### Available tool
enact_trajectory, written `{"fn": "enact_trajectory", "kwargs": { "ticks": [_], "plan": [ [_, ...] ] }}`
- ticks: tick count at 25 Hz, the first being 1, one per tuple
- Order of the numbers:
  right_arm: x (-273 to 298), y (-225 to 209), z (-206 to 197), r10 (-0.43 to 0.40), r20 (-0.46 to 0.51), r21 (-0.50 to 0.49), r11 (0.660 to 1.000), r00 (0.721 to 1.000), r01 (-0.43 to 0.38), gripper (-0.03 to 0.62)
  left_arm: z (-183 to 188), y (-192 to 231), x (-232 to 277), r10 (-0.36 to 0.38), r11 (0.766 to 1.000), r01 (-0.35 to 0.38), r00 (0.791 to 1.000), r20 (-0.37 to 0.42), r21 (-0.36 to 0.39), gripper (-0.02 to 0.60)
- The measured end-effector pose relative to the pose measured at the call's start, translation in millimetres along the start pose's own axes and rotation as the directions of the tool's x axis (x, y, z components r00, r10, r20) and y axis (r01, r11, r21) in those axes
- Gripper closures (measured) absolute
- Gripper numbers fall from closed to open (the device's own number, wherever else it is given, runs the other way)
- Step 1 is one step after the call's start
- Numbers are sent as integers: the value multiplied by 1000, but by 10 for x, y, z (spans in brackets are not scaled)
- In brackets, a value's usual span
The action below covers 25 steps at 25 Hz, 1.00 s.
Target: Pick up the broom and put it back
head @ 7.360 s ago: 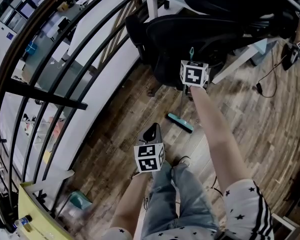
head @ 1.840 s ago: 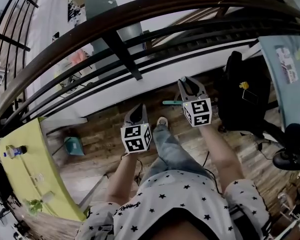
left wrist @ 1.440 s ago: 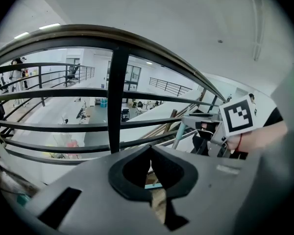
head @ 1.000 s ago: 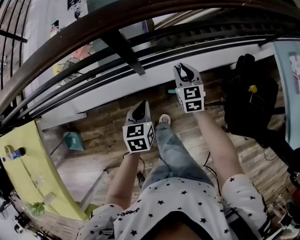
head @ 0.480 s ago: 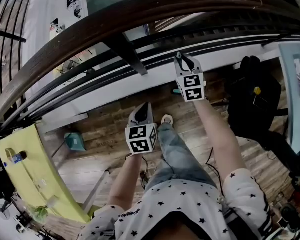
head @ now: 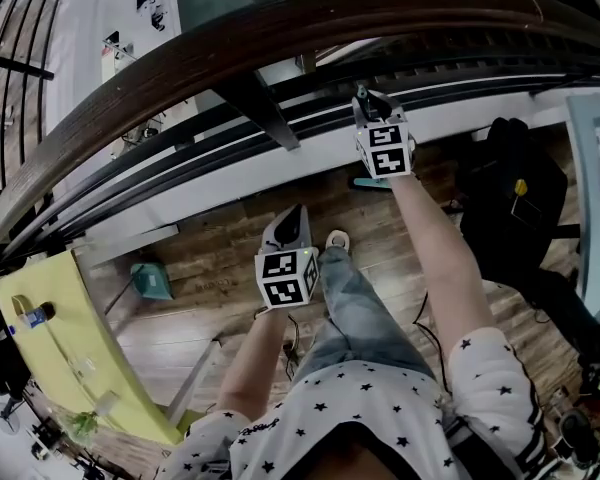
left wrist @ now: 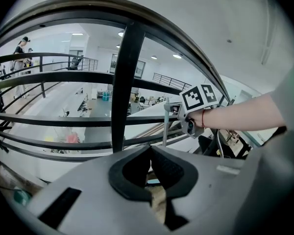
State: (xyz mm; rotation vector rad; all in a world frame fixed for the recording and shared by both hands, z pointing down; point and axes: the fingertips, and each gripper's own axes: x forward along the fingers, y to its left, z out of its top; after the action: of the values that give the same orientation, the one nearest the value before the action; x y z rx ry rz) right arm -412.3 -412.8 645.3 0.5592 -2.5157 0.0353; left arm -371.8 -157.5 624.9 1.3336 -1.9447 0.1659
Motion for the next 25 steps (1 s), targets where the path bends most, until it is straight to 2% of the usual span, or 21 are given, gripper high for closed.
{"fn": "enact_trajectory", "kwargs": {
  "ticks": [14,25],
  "plan": [
    [400,-122,83,-19,-37,-10,1000,999,19,516,71,88,72,0,1000,0,1000,-2,-15,571],
    [498,-212,87,-57,-8,1,998,998,57,514,11,124,65,8,1000,-8,1000,-10,-23,571]
  ]
}}
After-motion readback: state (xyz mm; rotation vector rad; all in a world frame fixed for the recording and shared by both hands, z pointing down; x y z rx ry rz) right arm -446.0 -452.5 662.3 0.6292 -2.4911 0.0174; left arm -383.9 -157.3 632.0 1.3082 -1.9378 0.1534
